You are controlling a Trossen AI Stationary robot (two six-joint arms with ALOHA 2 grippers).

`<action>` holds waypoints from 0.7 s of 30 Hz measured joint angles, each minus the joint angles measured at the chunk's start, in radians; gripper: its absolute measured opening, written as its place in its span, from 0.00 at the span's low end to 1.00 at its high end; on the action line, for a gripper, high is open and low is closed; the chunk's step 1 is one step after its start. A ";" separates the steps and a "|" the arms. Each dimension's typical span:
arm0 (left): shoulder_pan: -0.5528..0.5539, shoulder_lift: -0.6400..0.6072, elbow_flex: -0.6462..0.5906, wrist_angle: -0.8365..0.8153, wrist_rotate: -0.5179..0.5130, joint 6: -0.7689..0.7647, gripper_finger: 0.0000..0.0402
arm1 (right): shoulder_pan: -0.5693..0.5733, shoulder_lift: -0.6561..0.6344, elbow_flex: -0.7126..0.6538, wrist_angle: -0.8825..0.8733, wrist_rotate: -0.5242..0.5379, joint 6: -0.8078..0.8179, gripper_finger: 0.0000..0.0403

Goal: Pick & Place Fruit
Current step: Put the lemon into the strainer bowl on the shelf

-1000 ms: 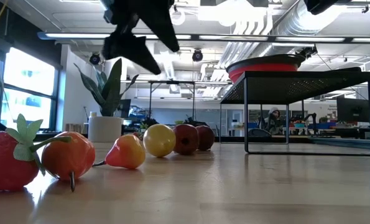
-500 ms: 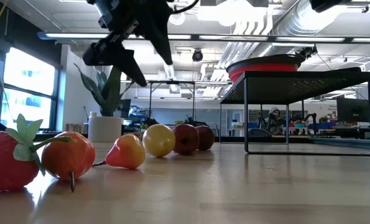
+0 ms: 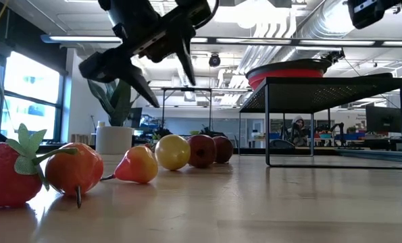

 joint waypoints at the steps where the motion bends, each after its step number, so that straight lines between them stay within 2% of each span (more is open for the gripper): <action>1: 0.000 0.007 0.001 0.020 0.000 -0.006 0.65 | 0.000 -0.014 -0.007 -0.005 -0.012 0.006 0.01; 10: 0.000 0.008 0.001 0.165 -0.017 -0.020 0.65 | 0.000 -0.107 -0.026 -0.096 -0.073 0.052 0.01; 16: 0.007 0.016 0.001 0.237 -0.136 0.057 0.65 | 0.000 -0.150 -0.025 -0.133 -0.119 0.070 0.01; 21: 0.004 0.017 0.037 0.285 -0.170 0.054 0.65 | 0.000 -0.166 -0.025 -0.148 -0.146 0.091 0.01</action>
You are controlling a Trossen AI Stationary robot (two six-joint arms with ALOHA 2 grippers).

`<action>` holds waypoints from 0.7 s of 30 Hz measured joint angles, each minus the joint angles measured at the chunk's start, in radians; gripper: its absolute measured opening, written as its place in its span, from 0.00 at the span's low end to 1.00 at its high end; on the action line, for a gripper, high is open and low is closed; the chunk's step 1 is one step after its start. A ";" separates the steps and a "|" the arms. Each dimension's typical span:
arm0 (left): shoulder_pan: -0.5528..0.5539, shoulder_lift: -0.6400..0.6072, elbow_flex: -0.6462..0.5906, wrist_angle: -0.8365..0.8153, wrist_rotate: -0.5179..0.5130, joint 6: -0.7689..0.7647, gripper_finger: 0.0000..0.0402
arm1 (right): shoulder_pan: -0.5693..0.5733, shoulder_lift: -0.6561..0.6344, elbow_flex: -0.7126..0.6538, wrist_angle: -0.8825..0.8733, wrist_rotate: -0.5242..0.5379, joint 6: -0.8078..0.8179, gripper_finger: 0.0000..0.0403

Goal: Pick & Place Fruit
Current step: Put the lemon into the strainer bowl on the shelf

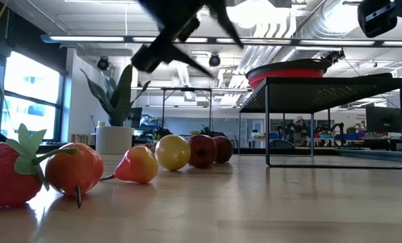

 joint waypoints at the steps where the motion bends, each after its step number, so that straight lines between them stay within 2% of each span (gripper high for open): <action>1: -0.010 0.012 0.030 -0.013 -0.011 0.003 0.65 | 0.000 0.000 0.000 -0.001 -0.008 0.005 0.01; 3: -0.030 0.047 0.111 -0.076 -0.038 0.009 0.65 | 0.000 -0.001 0.000 -0.012 -0.029 0.007 0.01; 6: -0.047 0.122 0.271 -0.292 -0.055 -0.009 0.65 | 0.000 0.000 0.000 -0.012 -0.051 0.008 0.01; 9: -0.051 0.197 0.422 -0.577 -0.014 -0.076 0.65 | 0.000 -0.001 0.000 -0.013 -0.050 0.006 0.01; 13: -0.037 0.277 0.546 -0.779 0.071 -0.127 0.65 | 0.000 -0.004 0.001 -0.018 -0.055 0.005 0.01; 21: -0.027 0.301 0.562 -0.815 0.083 -0.042 0.65 | 0.000 -0.010 0.000 -0.027 -0.079 0.005 0.01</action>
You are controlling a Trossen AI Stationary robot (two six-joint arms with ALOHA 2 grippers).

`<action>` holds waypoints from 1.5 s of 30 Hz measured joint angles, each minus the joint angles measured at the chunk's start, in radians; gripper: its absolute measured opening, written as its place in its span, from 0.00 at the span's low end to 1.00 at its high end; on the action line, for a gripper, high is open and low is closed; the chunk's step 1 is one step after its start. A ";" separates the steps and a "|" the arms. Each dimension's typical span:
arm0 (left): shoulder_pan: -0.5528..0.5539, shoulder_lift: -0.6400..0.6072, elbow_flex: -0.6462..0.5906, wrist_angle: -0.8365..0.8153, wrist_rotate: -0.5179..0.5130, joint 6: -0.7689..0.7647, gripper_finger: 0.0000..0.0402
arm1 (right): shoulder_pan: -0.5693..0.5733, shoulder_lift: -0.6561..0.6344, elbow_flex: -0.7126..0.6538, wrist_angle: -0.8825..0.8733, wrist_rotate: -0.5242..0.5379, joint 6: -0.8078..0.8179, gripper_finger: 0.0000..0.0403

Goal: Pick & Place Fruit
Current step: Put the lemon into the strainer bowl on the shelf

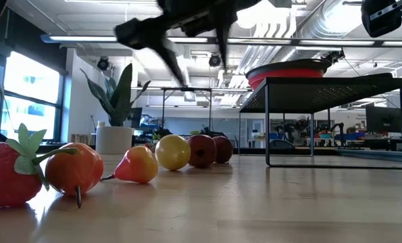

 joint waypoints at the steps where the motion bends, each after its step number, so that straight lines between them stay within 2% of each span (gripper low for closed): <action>1: 0.000 0.000 0.000 -0.012 0.000 0.008 0.65 | 0.000 0.000 0.000 -0.002 0.000 0.000 0.01; 13: 0.005 0.025 0.000 -0.164 0.030 0.030 0.65 | 0.000 0.000 0.000 -0.003 0.005 -0.005 0.01; 18: 0.004 0.040 0.000 -0.175 0.080 0.051 0.65 | 0.000 0.000 0.000 -0.003 0.006 -0.004 0.01; 29: 0.005 0.055 -0.036 -0.168 0.094 0.020 0.65 | 0.000 0.000 0.000 -0.003 0.003 0.000 0.01; 33: 0.004 0.053 -0.085 -0.111 0.103 -0.028 0.65 | 0.000 0.000 0.000 -0.003 0.003 0.000 0.01; 38: 0.004 0.055 -0.159 0.051 0.105 -0.102 0.65 | 0.000 0.000 0.000 -0.004 0.003 0.001 0.01; 45: 0.005 0.055 -0.213 0.158 0.075 -0.115 0.65 | 0.000 0.000 0.000 -0.007 0.003 0.001 0.01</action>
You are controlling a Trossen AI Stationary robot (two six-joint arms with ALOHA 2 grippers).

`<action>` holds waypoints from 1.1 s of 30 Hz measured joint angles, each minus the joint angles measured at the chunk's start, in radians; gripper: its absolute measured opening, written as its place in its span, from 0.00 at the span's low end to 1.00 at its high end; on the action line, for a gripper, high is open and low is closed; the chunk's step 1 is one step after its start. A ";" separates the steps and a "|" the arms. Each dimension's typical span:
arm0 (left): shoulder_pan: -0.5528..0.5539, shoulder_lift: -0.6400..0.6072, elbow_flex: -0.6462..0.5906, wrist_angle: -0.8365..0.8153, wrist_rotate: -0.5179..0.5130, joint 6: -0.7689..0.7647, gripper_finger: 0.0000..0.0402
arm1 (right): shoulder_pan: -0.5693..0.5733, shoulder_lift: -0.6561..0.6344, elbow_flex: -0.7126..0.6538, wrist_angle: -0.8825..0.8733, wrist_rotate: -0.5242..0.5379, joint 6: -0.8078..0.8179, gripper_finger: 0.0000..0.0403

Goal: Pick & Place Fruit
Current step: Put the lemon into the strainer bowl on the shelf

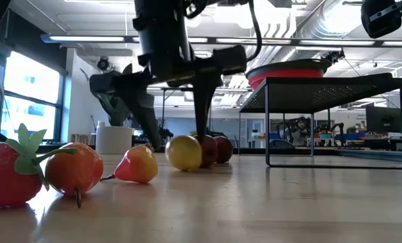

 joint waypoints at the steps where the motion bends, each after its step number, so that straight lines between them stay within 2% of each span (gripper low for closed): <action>1: 0.000 0.000 -0.005 0.005 -0.004 -0.006 0.65 | 0.000 0.000 0.000 0.000 0.000 0.000 0.01; 7: 0.000 0.000 -0.031 0.022 -0.013 -0.048 0.65 | 0.000 0.000 0.000 -0.002 -0.001 0.003 0.01; 11: 0.000 0.000 -0.041 0.055 -0.076 -0.076 0.65 | 0.000 0.000 0.000 -0.002 -0.001 0.003 0.01; 27: 0.000 0.000 -0.041 0.069 -0.205 -0.081 0.65 | 0.000 0.000 0.000 -0.037 0.000 0.003 0.01; 33: 0.000 0.000 -0.041 0.067 -0.199 -0.048 0.65 | 0.000 0.000 0.000 -0.037 0.000 0.003 0.01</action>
